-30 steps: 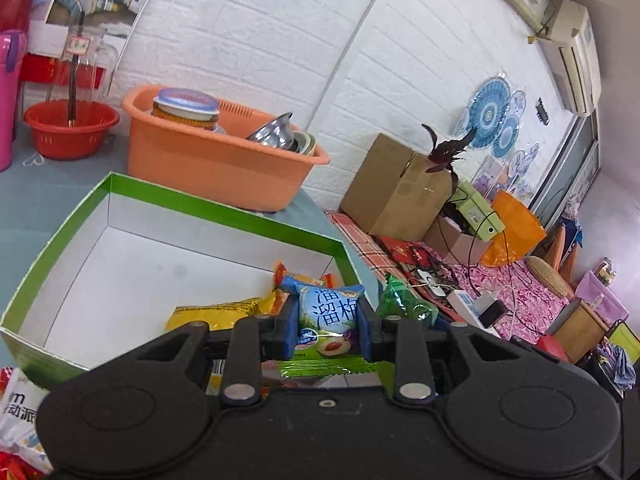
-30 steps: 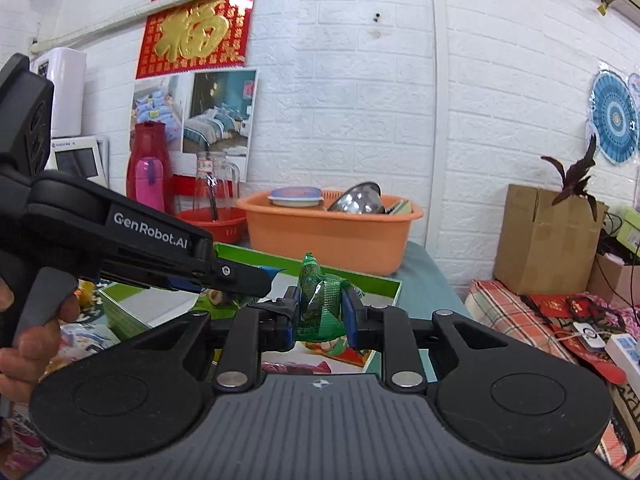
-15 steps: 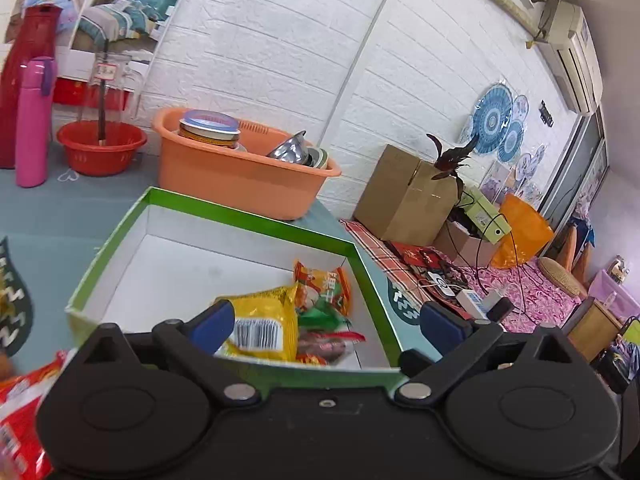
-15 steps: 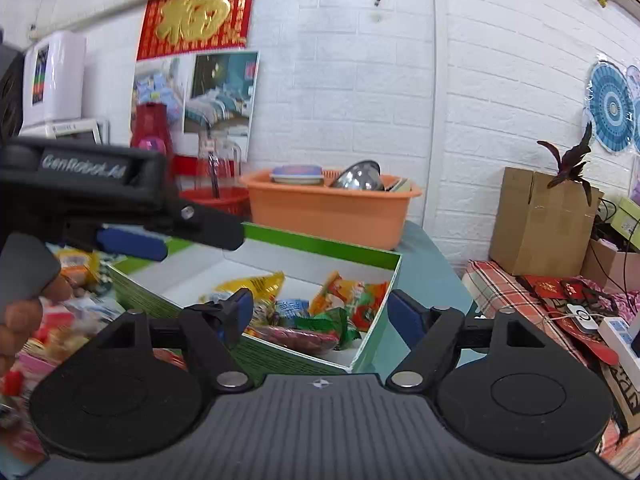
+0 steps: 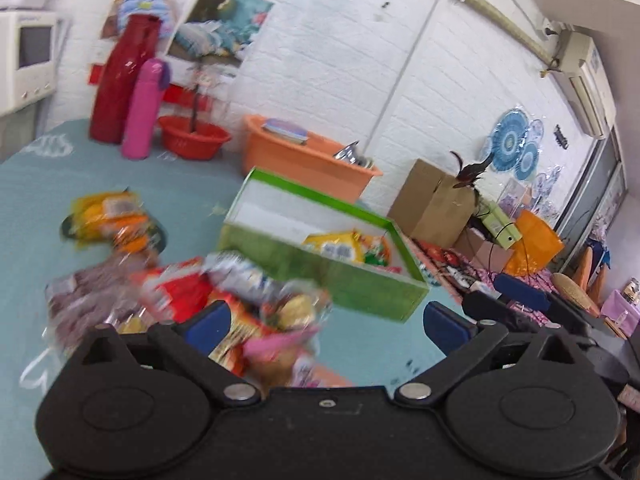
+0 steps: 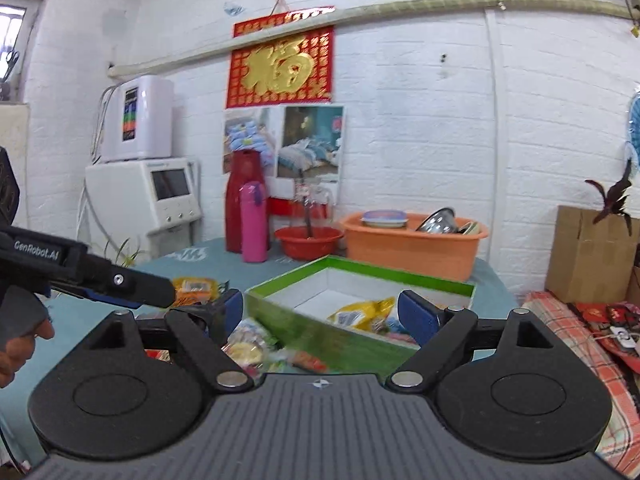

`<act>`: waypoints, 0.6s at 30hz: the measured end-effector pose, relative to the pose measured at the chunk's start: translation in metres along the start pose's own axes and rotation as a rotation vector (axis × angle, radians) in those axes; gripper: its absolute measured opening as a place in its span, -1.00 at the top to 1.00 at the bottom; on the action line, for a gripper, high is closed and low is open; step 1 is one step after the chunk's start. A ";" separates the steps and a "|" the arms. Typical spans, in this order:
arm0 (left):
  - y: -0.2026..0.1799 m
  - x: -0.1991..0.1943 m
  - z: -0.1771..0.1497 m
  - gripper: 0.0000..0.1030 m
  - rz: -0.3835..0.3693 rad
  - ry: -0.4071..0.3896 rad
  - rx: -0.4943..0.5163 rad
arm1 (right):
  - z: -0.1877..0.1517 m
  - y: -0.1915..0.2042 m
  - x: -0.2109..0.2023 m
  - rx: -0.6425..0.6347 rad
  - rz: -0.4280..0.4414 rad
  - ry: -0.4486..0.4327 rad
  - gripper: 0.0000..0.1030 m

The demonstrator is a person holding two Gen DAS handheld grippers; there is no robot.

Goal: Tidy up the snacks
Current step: 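Grasp the red-silver snack bag with the left tool while the right tool grasps the pink packet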

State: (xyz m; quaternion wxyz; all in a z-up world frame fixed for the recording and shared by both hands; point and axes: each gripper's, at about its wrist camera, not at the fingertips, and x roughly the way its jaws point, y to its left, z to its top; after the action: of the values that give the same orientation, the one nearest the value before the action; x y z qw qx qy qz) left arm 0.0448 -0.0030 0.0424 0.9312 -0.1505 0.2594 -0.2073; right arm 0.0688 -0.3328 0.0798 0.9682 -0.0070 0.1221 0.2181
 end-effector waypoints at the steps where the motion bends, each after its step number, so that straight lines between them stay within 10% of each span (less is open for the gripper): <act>1: 0.006 -0.005 -0.007 -1.00 0.007 0.012 -0.008 | -0.003 0.004 0.002 0.005 0.011 0.017 -1.00; 18: 0.059 -0.021 -0.055 -1.00 0.048 0.080 -0.096 | -0.054 0.071 0.059 0.004 0.165 0.302 -1.00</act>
State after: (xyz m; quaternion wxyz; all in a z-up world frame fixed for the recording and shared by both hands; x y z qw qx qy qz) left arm 0.0161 0.0486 -0.0168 0.9164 -0.1804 0.3098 -0.1779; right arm 0.0776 -0.2473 0.0164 0.9177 -0.0278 0.2667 0.2932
